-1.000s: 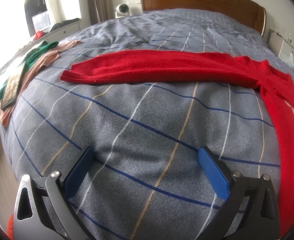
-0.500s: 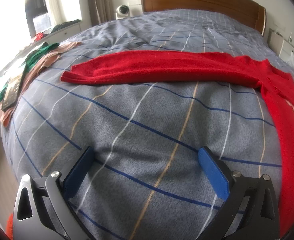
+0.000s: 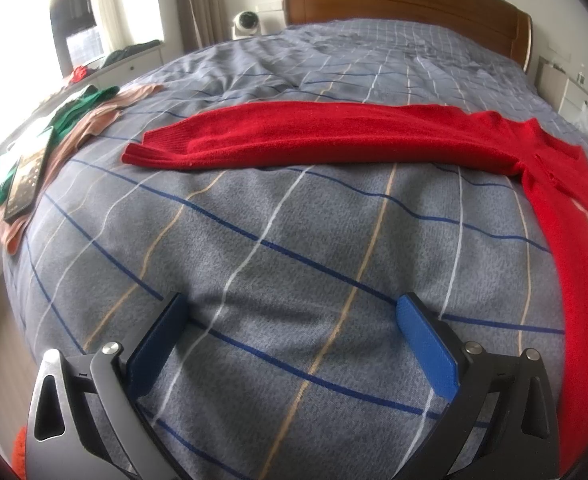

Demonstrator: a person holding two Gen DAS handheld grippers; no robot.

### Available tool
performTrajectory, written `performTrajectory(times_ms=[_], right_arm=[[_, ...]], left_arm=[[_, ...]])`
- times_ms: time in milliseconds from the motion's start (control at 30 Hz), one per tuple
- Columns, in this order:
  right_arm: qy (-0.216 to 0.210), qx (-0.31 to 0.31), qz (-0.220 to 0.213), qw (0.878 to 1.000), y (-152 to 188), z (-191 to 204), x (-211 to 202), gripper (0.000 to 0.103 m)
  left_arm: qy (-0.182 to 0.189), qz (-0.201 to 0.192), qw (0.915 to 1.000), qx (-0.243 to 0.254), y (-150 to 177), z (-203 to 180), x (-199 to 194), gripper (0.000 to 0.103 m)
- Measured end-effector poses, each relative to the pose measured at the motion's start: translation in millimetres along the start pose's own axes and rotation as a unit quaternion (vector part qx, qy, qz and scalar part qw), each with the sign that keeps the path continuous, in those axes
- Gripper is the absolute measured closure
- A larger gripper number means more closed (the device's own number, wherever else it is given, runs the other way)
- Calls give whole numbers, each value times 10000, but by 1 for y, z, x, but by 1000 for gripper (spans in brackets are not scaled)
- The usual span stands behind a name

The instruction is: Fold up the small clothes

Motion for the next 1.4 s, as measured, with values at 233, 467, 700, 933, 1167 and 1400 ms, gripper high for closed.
performTrajectory(times_ms=[233, 467, 700, 933, 1167, 1400], right_arm=[[2, -3, 0, 10000, 0, 0, 0, 14], [1, -3, 1, 10000, 0, 0, 0, 14], [2, -5, 1, 10000, 0, 0, 0, 14], [10, -12, 0, 10000, 0, 0, 0, 14], [21, -23, -7, 10000, 0, 0, 0, 14], [19, -27, -9, 10000, 0, 0, 0, 14]], left_arm=[[-4, -1, 10000, 2, 0, 0, 0, 0], [-11, -2, 10000, 6, 0, 0, 0, 0], [-13, -2, 10000, 7, 0, 0, 0, 0], [42, 130, 9999, -6, -2, 1, -3, 1], [1238, -25, 9872, -1004, -54, 60, -43, 0], [973, 60, 9631, -2508, -91, 168, -21, 2]])
Point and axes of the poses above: each gripper's, at about its wrist camera, not at the fingertips, and x roughly the way its jaws point, z to its left, y to its underside, the point moved 4 cm from there along x, roughly the way its jaws point, and after that the axes turned 14 degrees about y, right-handed, at the moved point
